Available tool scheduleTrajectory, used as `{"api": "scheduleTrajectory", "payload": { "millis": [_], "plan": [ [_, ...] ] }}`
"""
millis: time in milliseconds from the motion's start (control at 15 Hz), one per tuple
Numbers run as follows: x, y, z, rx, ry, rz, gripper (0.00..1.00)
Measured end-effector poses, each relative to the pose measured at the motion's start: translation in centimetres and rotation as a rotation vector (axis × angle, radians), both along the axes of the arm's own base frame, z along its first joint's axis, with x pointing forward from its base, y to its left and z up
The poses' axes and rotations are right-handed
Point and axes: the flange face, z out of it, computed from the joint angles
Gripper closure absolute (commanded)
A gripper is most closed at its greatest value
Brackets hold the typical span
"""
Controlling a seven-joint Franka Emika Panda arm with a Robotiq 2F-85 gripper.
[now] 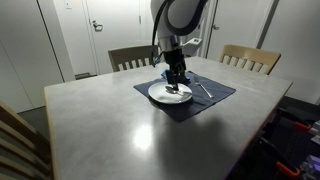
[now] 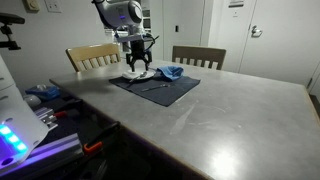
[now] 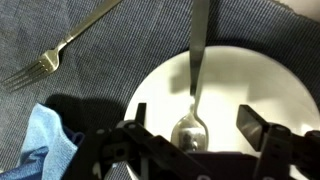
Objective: Place the spoon on the white plate
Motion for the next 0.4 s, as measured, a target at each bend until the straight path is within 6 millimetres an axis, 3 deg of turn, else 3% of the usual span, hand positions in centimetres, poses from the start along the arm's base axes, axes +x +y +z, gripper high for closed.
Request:
{"api": "scheduleTrajectory", "payload": {
  "millis": [400],
  "plan": [
    [-0.7,-0.4,3.3,0.004,-0.024,-0.009,0.0]
  ]
}}
